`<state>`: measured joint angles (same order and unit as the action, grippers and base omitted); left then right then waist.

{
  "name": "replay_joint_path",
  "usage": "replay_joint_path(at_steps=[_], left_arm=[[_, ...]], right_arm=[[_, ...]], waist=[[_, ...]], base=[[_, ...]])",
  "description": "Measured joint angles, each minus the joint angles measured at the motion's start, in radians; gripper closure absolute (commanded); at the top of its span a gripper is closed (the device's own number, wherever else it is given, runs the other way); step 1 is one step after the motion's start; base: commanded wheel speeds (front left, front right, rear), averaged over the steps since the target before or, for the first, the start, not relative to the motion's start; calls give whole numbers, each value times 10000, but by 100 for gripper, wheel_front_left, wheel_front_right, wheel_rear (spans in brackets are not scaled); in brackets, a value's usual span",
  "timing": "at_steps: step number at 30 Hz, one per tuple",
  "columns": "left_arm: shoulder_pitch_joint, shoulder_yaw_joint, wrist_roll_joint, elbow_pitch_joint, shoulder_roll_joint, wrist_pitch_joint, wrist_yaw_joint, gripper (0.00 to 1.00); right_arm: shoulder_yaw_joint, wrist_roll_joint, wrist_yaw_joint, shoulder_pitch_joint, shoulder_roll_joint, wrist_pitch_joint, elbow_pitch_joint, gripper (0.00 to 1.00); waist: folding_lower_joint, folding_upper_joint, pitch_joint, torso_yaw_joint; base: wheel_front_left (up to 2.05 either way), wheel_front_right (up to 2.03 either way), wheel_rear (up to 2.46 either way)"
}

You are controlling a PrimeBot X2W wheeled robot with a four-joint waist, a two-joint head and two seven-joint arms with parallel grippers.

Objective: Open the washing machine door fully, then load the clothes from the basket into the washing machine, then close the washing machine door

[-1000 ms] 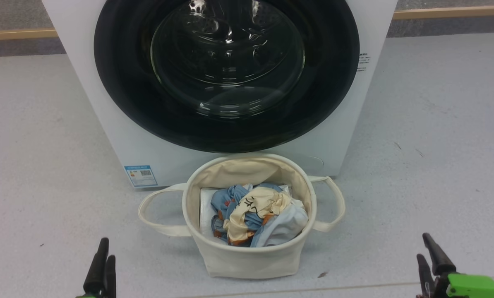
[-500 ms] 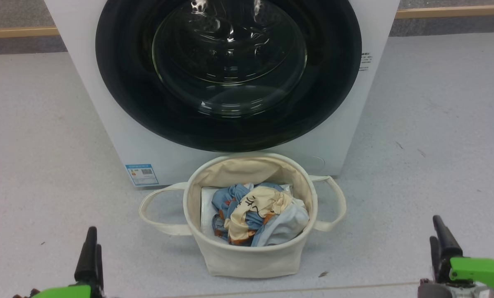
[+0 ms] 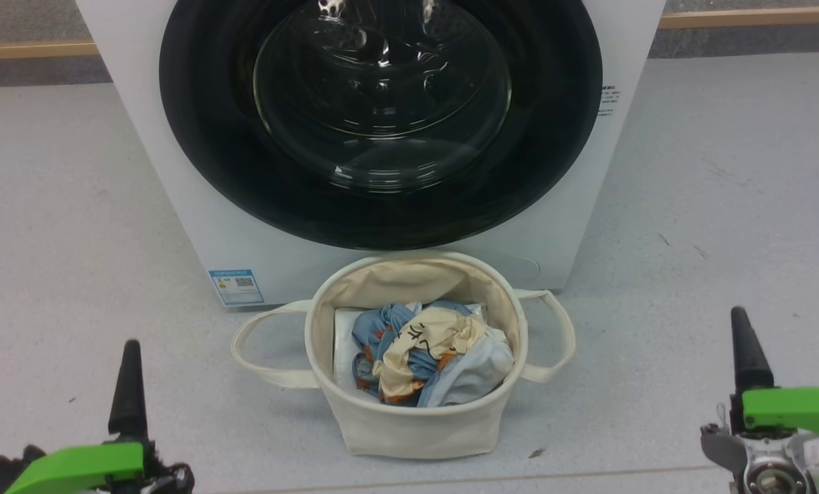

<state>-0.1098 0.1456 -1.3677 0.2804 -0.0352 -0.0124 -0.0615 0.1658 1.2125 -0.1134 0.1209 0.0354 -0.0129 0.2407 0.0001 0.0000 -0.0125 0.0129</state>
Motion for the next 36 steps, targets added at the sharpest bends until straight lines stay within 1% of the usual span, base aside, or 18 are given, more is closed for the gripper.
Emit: replay_joint_path(at_steps=[5,8,12,18,21,24,27,36], left_arm=[[-59,-21,855,-619,2,-171,107,0],[-171,-46,1315,-1030,0,-263,280,0],[-205,-232,2125,-1574,-2,-355,497,0],[-211,-750,3634,-2165,-2,-518,890,0],[-221,-1047,4307,-2238,-4,-602,1066,0],[-229,-1319,5066,-2249,-4,-692,1243,0],[-294,-1565,5814,-2249,-8,-782,1423,0],[-597,-2263,7641,-2080,-21,-1041,1916,0]], right_arm=[[0,-253,0,213,6,-144,-541,0],[8,-550,0,341,4,-245,-608,0],[-257,-1542,0,357,4,-334,-640,0],[-729,-2949,0,424,63,-508,-842,0],[-941,-3438,0,549,92,-596,-901,0],[-1244,-4011,0,695,270,-692,-932,0],[-1302,-4535,0,815,341,-779,-947,0],[-1996,-5881,-2,1039,399,-980,-830,0]], waist=[[0,0,-36,26],[0,0,-46,41],[0,0,-62,56],[0,0,-122,68],[0,0,-149,78],[0,0,-181,89],[0,0,-232,107],[0,0,-277,178]], base=[[0,0,0],[0,0,0],[0,0,0],[0,0,0],[0,0,0],[0,0,0],[0,0,0],[0,0,0]])
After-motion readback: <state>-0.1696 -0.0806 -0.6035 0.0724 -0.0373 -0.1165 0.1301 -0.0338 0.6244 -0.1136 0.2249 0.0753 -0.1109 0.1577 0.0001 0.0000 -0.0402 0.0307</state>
